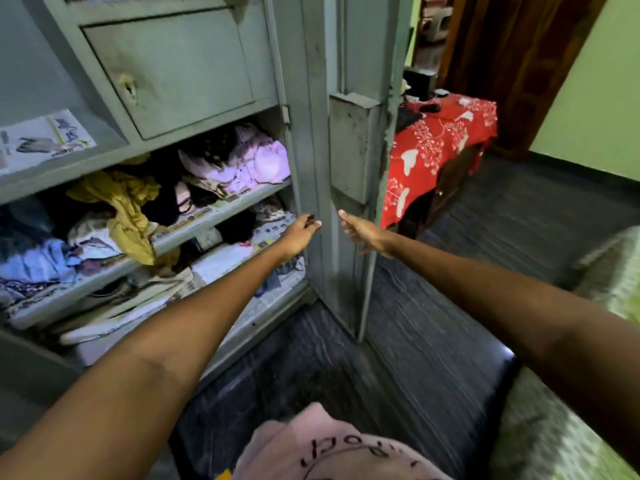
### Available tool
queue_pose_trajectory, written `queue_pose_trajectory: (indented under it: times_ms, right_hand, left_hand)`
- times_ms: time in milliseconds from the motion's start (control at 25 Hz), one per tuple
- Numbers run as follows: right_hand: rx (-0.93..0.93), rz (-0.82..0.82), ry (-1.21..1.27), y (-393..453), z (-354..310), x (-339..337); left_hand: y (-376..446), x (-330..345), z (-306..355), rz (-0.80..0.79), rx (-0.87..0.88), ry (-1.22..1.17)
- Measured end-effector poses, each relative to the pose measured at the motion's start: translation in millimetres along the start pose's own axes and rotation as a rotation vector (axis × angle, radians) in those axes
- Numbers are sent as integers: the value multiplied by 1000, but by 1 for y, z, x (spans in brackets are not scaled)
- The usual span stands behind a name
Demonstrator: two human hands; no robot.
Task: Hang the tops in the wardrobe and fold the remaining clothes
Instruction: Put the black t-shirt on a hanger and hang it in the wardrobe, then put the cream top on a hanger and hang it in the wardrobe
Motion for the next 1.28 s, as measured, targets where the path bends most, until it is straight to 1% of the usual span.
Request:
queue_pose_trajectory:
  times_ms: [80,160,280,400,480,640,800,960,1040,1280]
  right_hand:
    - [29,39,150,-28,34,-16]
    - [60,125,192,-54,64,-39]
    - [121,341,217,-104,102,-79]
    - [136,547,295,-158,138,-120]
    - [167,639,369,-191,161,-144]
    - [205,809,446,-250,204,-182]
    - [232,897,523,-280,241,-222]
    - [266,918,571,-277,259,-282]
    - [252,940,586,-272,260,-326]
    - [213,1017,614,-250,264,-460]
  left_hand:
    - [5,37,11,-89,-27,14]
    - [14,72,31,-152,-24,29]
    - [31,131,78,-263,42,33]
    - [44,199,134,-413,121,104]
    - [47,242,165,-507,163,159]
    - [56,315,205,-671,209,214]
    - [89,371,230,-772,224,256]
    - [139,413,263,-844,213,245]
    - [172,432,289,-874,218,257]
    - [287,483,361,-920,182,166]
Point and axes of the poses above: each hand's wrist, its own y-axis towards the middle knuckle, its own x-axis out of the palm, z = x × y, the point moved 1 cm from there along y, towards the middle knuckle, and after that the axes turned 15 degrees about -z, right-handed, at the moved point
